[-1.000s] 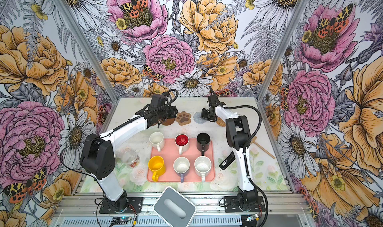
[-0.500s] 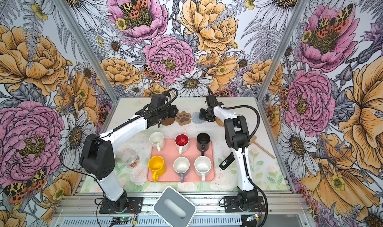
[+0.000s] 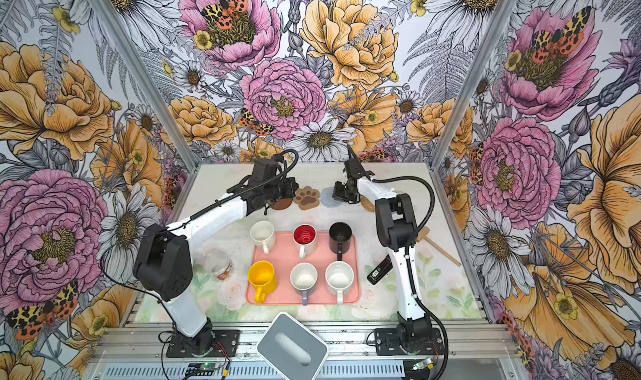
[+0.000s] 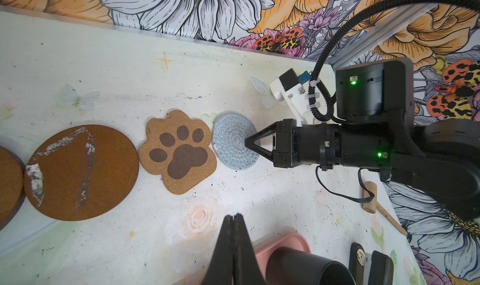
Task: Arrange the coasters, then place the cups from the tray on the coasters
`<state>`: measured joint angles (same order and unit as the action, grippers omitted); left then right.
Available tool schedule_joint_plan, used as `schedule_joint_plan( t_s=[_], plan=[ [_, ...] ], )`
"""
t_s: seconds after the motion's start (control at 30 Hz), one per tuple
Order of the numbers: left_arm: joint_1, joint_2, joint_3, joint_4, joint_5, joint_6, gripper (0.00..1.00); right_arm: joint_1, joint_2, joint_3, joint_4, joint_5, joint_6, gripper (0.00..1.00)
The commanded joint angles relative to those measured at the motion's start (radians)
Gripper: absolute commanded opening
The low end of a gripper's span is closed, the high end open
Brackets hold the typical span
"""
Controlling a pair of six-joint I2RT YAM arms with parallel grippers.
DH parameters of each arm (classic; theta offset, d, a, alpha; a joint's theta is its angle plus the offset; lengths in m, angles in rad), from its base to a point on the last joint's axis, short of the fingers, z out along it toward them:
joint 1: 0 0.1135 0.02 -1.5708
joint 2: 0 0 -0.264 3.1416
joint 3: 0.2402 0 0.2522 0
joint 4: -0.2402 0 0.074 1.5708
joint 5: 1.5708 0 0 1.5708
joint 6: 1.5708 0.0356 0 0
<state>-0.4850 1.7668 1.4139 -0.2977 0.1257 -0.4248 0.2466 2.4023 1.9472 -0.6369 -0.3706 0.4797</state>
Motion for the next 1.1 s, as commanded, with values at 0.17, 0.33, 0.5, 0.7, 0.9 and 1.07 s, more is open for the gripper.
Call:
schedule_joint_plan(
  t_s=[0.17, 0.33, 0.5, 0.7, 0.9, 1.07],
  plan=[
    [-0.001, -0.033, -0.018, 0.029, 0.018, -0.01, 0.0, 0.014, -0.058, 0.025, -0.051, 0.067, -0.023, 0.0],
    [0.009, -0.043, -0.03, 0.03, 0.016, -0.009, 0.0, -0.014, -0.144, 0.013, -0.05, 0.095, -0.037, 0.0],
    [0.014, -0.049, -0.034, 0.029, 0.013, -0.01, 0.0, -0.067, -0.229, -0.047, -0.05, 0.122, -0.058, 0.0],
    [0.015, -0.055, -0.04, 0.032, 0.011, -0.002, 0.0, -0.151, -0.293, -0.166, -0.062, 0.24, -0.101, 0.02],
    [0.014, -0.064, -0.063, 0.065, 0.018, -0.008, 0.0, -0.206, -0.269, -0.209, -0.078, 0.272, -0.136, 0.0],
    [0.009, -0.063, -0.067, 0.062, 0.011, -0.009, 0.0, -0.217, -0.214, -0.192, -0.084, 0.289, -0.135, 0.0]
  ],
)
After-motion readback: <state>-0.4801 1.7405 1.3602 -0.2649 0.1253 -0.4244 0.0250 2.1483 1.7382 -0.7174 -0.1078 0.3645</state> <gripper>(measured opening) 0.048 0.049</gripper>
